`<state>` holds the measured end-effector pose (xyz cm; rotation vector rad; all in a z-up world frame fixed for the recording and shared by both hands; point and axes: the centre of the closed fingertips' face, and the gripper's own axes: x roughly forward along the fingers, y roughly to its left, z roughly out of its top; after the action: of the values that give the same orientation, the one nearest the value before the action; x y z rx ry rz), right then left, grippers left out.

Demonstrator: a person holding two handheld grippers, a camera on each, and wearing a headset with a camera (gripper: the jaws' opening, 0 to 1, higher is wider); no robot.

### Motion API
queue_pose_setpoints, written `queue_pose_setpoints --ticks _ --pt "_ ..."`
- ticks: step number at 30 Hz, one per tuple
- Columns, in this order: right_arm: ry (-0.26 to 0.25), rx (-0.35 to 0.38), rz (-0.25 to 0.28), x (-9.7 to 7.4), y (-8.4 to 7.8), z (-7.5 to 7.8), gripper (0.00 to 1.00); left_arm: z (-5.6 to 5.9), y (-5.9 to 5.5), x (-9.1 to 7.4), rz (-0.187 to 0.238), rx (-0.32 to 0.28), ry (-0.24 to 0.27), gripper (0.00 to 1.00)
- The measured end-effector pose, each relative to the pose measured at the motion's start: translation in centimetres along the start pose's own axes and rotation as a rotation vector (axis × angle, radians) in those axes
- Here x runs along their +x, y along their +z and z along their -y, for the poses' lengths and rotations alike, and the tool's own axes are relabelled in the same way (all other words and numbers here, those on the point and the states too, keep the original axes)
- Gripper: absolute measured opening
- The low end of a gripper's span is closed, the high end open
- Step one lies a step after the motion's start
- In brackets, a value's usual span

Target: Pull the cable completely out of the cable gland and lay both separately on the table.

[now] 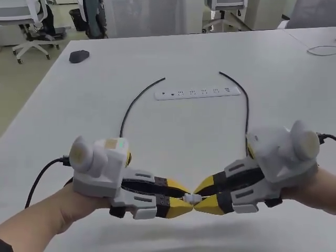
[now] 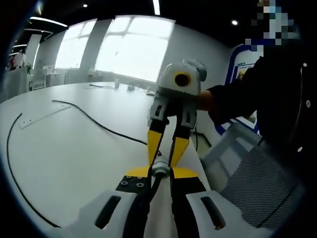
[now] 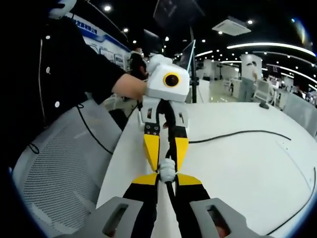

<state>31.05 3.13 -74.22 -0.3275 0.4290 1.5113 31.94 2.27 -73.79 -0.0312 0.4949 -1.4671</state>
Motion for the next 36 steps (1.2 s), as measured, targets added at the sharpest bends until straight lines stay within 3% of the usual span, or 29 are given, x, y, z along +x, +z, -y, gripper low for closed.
queue_pose_setpoints --ticks 1,2,4,6,11,13,14,16,17,18,19,21,25,28,36 --pt "-0.006 -0.016 0.001 0.0 0.0 0.0 0.07 0.0 0.0 0.0 0.000 -0.008 -0.002 0.14" --pt "-0.019 -0.063 -0.002 0.0 0.0 0.1 0.07 0.0 -0.1 0.0 0.003 -0.067 -0.003 0.14" --pt "-0.036 -0.108 -0.009 0.0 0.0 0.1 0.06 -0.2 -0.1 0.1 0.006 -0.121 -0.001 0.14" --pt "-0.043 -0.147 -0.019 0.0 0.0 0.1 0.06 -0.3 -0.1 0.1 0.008 -0.116 -0.001 0.14" --pt "-0.056 -0.222 -0.030 0.0 0.1 0.0 0.07 -0.3 -0.1 0.1 0.009 -0.173 -0.006 0.14" --pt "-0.054 -0.232 -0.038 0.0 0.1 0.0 0.07 -0.2 -0.2 0.1 0.009 -0.176 -0.008 0.14" --pt "-0.056 -0.232 -0.039 0.0 0.1 0.1 0.07 -0.1 -0.1 0.1 0.015 -0.141 -0.009 0.15" --pt "-0.039 -0.141 -0.047 -0.2 0.0 -0.2 0.08 0.0 0.0 0.2 0.011 -0.042 -0.013 0.15" --pt "-0.027 -0.059 -0.034 -0.4 0.3 -0.1 0.08 0.2 0.1 0.3 0.003 0.064 -0.009 0.15" --pt "-0.023 -0.030 -0.014 -0.6 0.7 0.0 0.08 0.2 0.1 0.2 -0.008 0.116 0.000 0.15" --pt "-0.009 0.028 0.013 -0.9 1.1 0.0 0.09 0.4 0.1 0.1 -0.023 0.120 0.002 0.15" --pt "-0.002 0.132 0.023 -1.2 1.3 0.3 0.11 0.4 0.7 -0.1 -0.002 0.144 0.007 0.15" --pt "0.000 0.207 0.051 -1.5 1.4 0.9 0.15 0.8 1.8 -0.3 0.021 0.180 0.016 0.15" --pt "0.039 0.276 0.099 -1.7 2.2 0.4 0.15 1.2 1.9 -0.3 0.015 0.195 0.003 0.15" --pt "0.077 0.329 0.094 -1.4 2.1 0.0 0.09 1.3 1.6 -0.3 -0.002 0.223 0.005 0.15"
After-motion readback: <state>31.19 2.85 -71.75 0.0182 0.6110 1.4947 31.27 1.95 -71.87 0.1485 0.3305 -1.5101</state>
